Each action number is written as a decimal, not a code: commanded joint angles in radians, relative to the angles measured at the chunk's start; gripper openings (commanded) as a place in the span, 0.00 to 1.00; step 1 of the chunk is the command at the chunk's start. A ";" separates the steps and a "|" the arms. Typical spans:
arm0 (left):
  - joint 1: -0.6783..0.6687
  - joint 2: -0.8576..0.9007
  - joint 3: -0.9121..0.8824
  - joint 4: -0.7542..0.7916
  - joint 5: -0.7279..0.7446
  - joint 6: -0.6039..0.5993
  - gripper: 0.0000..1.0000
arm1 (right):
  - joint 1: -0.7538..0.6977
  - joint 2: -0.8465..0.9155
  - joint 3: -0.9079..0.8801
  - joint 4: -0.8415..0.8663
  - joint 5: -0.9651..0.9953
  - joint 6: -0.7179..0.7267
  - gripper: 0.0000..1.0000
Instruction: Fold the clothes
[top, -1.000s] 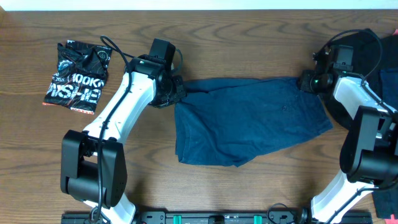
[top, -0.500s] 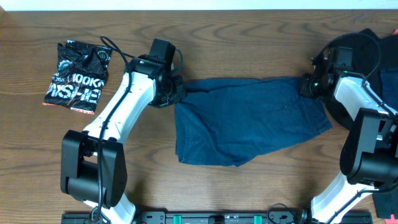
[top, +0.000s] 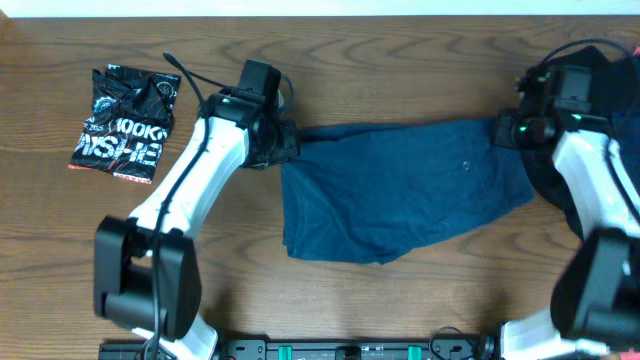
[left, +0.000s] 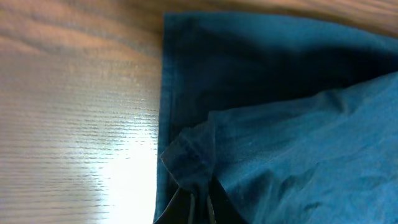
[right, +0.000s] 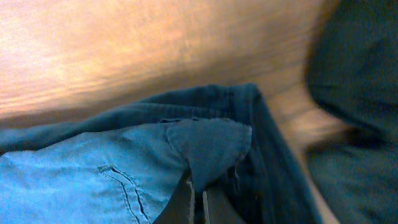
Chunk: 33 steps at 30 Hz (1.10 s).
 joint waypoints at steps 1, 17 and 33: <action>0.001 -0.119 0.014 0.000 -0.006 0.128 0.06 | 0.000 -0.116 0.018 -0.064 0.065 0.004 0.01; -0.003 -0.145 0.000 0.273 -0.006 0.156 0.06 | 0.000 -0.195 0.017 -0.254 0.294 0.194 0.01; -0.011 0.125 0.000 0.499 -0.157 0.156 0.06 | 0.000 -0.128 0.015 -0.166 0.426 0.280 0.01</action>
